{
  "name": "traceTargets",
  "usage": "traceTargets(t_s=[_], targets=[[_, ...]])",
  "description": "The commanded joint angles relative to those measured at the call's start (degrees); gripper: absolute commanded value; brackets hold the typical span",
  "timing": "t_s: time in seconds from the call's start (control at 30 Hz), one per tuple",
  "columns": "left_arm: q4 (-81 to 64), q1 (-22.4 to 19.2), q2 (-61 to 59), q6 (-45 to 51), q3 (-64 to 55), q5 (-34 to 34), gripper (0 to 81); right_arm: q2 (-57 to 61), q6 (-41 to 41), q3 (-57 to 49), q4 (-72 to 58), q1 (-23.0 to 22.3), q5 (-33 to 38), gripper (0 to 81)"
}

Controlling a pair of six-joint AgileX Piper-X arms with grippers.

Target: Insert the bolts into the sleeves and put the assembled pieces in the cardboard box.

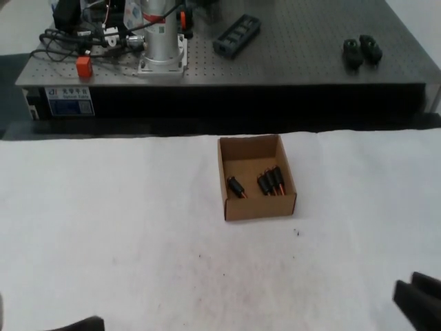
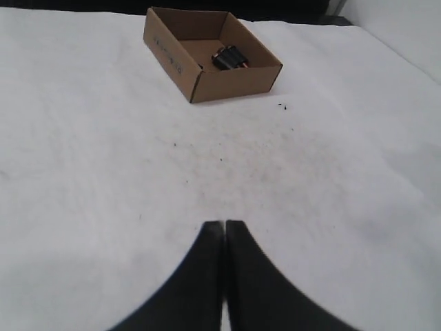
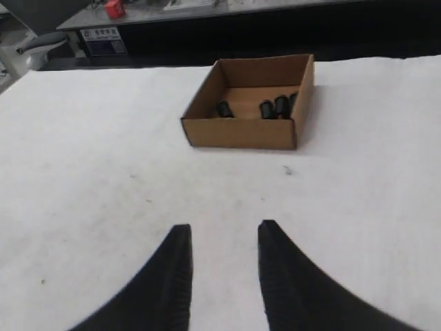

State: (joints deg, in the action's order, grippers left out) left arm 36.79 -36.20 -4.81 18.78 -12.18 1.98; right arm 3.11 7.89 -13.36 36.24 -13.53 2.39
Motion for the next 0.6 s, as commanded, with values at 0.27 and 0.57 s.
traceTargets(t_s=[0.27, 0.57], targets=[[-4.0, -0.2, 4.8, 1.6, 6.3, 0.0, 1.2, -0.3, 8.5, 0.6, 3.6, 0.0, -3.9, 24.2], [-7.8, -0.2, 4.8, 2.2, 10.0, -0.4, 1.2, 4.2, 27.3, 2.4, 1.5, 0.0, -6.9, 24.2]])
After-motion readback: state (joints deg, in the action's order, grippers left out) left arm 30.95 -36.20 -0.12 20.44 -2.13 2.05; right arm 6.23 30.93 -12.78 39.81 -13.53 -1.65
